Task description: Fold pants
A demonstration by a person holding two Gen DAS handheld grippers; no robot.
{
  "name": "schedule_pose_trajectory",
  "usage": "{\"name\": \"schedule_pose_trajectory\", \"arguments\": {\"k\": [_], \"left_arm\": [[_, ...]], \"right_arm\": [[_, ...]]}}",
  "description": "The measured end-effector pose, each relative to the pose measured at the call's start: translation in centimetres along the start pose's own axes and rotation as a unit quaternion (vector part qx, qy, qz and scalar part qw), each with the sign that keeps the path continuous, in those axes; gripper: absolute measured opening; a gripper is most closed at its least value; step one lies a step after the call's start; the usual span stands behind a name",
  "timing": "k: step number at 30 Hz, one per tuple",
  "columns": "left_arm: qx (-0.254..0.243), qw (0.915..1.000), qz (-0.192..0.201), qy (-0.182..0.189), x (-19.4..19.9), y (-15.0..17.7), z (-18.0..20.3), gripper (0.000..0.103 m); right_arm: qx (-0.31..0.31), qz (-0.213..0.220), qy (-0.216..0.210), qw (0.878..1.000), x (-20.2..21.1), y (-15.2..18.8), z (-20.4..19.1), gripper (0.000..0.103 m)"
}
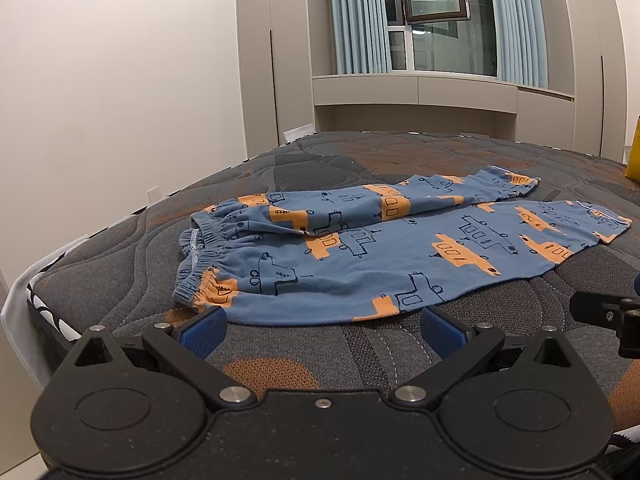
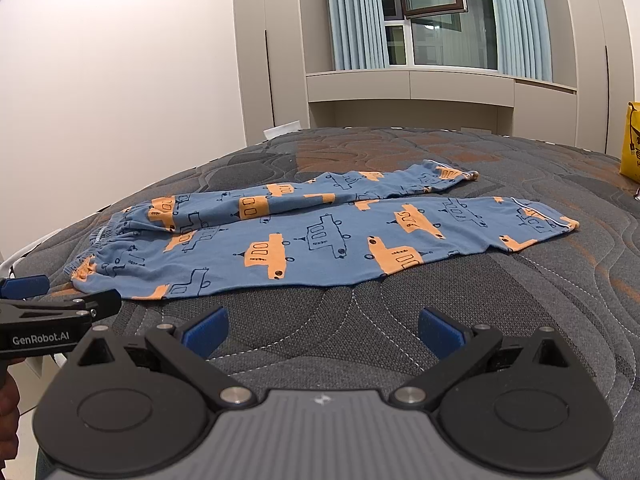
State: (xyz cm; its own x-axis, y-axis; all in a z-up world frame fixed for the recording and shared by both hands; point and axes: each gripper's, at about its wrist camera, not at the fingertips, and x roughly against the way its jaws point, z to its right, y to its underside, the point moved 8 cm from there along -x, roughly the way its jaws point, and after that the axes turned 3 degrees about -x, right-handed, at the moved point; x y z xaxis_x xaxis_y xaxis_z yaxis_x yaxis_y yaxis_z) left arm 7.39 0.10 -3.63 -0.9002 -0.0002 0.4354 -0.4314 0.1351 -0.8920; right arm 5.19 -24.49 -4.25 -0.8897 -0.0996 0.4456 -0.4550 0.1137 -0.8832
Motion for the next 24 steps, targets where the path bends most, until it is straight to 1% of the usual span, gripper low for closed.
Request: {"name": "schedule_pose_trajectory", "arguments": {"k": [7, 8, 24], "left_arm": [[0.000, 1.0000, 0.000, 0.000, 0.00, 0.02, -0.02, 0.102], [0.000, 1.0000, 0.000, 0.000, -0.01, 0.02, 0.00, 0.103], [-0.001, 1.0000, -0.001, 0.000, -0.07, 0.04, -0.02, 0.103]], "right_arm": [[-0.001, -0.001, 0.000, 1.000, 0.08, -0.61, -0.49, 0.103], [-0.001, -0.001, 0.000, 1.000, 0.02, 0.08, -0.07, 0.103], [-0.001, -0.002, 0.000, 1.000, -0.24, 0.14, 0.04, 0.103]]}}
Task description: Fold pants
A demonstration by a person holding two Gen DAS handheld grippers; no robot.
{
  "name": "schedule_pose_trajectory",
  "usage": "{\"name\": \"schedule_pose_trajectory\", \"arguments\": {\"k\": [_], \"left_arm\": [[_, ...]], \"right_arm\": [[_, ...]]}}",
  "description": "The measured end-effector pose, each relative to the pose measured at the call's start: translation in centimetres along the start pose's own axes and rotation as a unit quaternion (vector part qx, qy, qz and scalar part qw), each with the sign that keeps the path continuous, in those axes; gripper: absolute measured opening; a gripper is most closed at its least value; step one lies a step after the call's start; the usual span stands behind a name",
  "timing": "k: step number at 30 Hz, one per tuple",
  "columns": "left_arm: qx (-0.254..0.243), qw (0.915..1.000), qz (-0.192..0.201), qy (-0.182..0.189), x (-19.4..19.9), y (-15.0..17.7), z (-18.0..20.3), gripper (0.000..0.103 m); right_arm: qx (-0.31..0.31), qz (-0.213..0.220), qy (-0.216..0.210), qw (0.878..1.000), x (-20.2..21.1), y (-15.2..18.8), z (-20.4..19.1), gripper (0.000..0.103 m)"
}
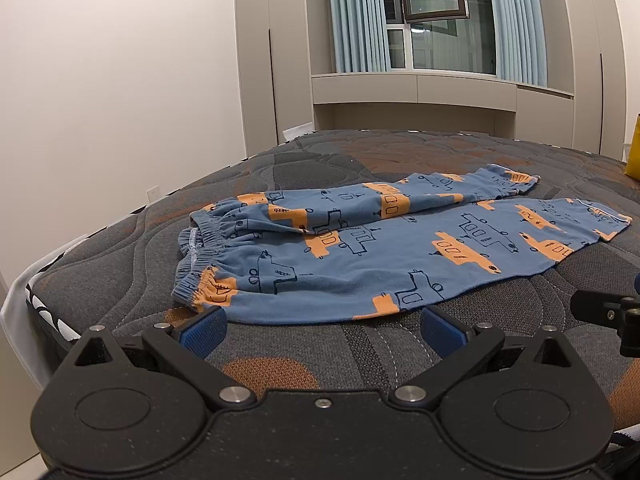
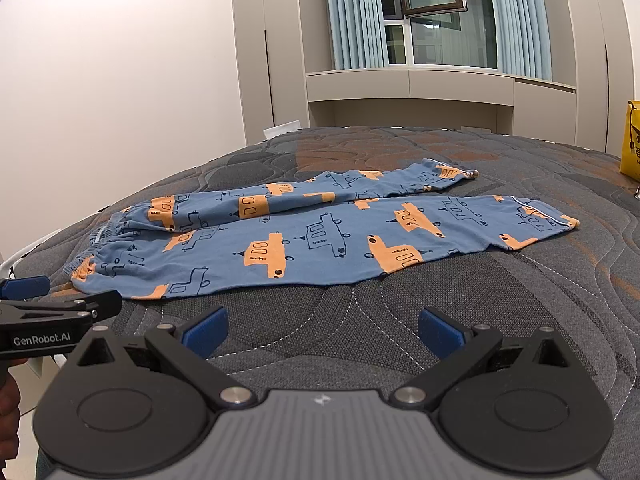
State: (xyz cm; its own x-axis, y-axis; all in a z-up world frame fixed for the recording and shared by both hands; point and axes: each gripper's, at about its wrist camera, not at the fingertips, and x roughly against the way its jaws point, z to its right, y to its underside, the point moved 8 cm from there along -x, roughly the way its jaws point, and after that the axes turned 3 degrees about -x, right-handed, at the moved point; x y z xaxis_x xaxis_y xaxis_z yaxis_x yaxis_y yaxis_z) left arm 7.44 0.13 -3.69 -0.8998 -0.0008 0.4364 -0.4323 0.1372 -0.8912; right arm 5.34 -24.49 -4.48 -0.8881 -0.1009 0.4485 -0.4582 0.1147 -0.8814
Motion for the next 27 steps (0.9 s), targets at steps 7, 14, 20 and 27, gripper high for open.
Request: {"name": "schedule_pose_trajectory", "arguments": {"k": [7, 14, 20, 27], "left_arm": [[0.000, 1.0000, 0.000, -0.001, 0.0, 0.0, 0.0, 0.103], [0.014, 0.9999, 0.005, -0.002, -0.4, -0.1, -0.7, 0.103], [-0.011, 0.9992, 0.015, -0.037, -1.6, -1.9, -2.5, 0.103], [-0.034, 0.9967, 0.042, -0.061, -4.7, -6.7, -8.0, 0.103]], "right_arm": [[0.000, 0.000, 0.000, 1.000, -0.1, 0.0, 0.0, 0.103], [0.002, -0.003, 0.000, 1.000, -0.2, -0.2, -0.4, 0.103], [0.010, 0.000, -0.001, 1.000, -0.3, -0.6, -0.4, 0.103], [0.061, 0.045, -0.059, 0.995, -1.1, -3.8, -0.8, 0.103]]}}
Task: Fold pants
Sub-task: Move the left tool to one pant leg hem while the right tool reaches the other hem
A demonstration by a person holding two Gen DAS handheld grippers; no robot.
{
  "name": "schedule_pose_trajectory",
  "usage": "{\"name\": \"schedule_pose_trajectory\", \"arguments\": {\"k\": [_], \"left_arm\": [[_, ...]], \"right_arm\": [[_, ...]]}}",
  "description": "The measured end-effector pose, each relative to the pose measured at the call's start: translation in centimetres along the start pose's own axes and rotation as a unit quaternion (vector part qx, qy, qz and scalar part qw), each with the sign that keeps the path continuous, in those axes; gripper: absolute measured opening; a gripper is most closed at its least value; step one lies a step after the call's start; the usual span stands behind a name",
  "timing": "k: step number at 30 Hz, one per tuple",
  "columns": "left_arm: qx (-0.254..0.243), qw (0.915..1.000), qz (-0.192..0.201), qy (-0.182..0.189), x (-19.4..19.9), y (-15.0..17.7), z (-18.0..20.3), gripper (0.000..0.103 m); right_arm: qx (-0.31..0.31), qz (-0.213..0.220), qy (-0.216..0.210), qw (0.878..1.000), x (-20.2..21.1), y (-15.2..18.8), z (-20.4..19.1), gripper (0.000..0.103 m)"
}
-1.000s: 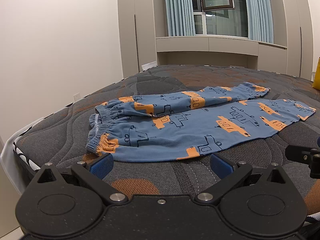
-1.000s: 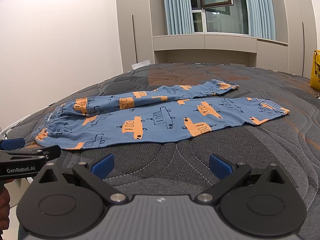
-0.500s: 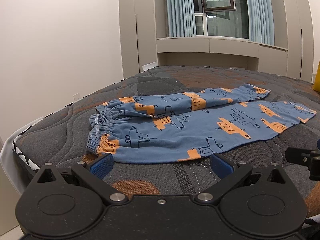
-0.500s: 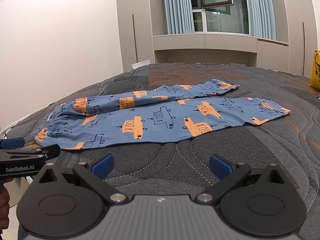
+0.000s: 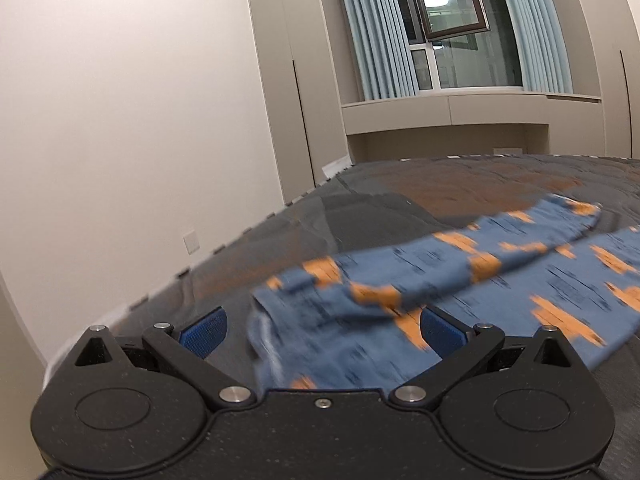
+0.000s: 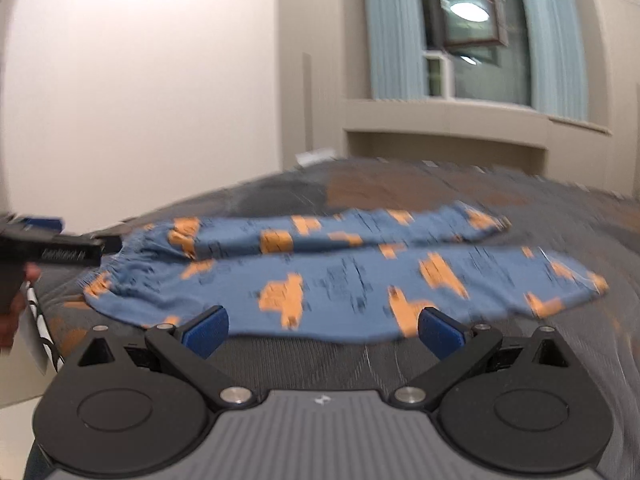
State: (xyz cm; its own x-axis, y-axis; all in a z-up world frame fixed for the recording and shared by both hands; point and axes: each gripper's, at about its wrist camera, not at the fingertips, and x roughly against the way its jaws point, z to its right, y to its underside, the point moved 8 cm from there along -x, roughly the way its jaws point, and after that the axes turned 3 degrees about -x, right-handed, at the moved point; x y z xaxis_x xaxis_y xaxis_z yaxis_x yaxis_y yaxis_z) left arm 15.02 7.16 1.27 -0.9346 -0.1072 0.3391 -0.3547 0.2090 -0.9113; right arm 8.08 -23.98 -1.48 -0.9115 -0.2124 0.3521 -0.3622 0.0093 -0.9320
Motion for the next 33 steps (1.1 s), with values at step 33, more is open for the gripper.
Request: {"name": "schedule_pose_trajectory", "arguments": {"k": [33], "left_arm": [[-0.068, 0.9489, -0.177, 0.252, -27.0, -2.0, -5.0, 0.090]], "right_arm": [[0.205, -0.208, -0.299, 0.908, -38.2, -12.4, 1.7, 0.076]]}}
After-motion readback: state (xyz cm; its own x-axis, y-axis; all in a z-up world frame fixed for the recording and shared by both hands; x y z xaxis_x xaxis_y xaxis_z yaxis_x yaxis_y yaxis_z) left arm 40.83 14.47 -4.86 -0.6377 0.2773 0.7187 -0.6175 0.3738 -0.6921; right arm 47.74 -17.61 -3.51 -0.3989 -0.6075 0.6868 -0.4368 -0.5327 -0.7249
